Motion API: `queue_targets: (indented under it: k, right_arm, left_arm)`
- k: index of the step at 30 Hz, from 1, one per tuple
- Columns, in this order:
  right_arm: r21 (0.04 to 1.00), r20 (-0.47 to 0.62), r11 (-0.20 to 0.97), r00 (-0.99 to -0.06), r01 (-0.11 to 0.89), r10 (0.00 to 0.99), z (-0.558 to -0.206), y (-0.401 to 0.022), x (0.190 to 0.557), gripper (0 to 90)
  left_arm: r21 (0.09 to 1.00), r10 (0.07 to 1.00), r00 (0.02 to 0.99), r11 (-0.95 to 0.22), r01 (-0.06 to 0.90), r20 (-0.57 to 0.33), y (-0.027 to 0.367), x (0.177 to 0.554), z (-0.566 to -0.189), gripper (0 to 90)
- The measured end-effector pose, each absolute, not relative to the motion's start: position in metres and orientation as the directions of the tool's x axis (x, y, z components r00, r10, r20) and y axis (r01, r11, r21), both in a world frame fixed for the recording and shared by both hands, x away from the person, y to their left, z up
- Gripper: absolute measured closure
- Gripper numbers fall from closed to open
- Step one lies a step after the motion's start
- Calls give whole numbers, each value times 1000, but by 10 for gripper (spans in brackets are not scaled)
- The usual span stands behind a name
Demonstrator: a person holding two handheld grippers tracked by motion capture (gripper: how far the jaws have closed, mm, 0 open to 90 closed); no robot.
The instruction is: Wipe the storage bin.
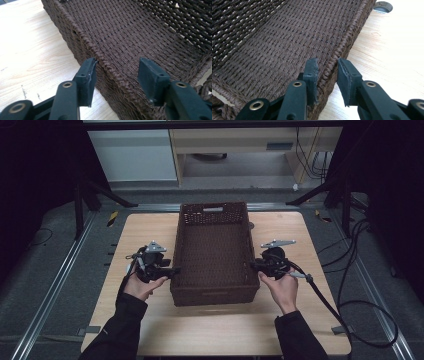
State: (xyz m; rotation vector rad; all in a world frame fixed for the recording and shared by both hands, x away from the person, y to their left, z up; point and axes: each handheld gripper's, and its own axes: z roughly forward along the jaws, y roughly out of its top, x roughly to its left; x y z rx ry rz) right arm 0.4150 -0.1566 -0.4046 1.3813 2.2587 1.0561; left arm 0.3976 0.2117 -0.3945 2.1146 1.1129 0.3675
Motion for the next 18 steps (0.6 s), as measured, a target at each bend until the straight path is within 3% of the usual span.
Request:
queue_targets:
  k: [6, 10, 12, 18]
  right_arm:
    - [717, 121, 266, -490, 644, 863, -405, -158, 419, 716]
    - [722, 110, 269, -489, 638, 865, -405, -160, 423, 716]
    - [730, 100, 269, -487, 629, 868, -403, -162, 422, 657]
    - [718, 97, 282, -493, 636, 864, -398, -167, 411, 653]
  left_arm:
    - [676, 802, 591, -390, 625, -84, 207, 397, -401, 576]
    - [673, 809, 583, -391, 628, -74, 200, 392, -401, 574]
    - [673, 811, 580, -385, 632, -81, 198, 389, -401, 573]
    - [672, 820, 567, -377, 637, -78, 191, 376, -401, 559]
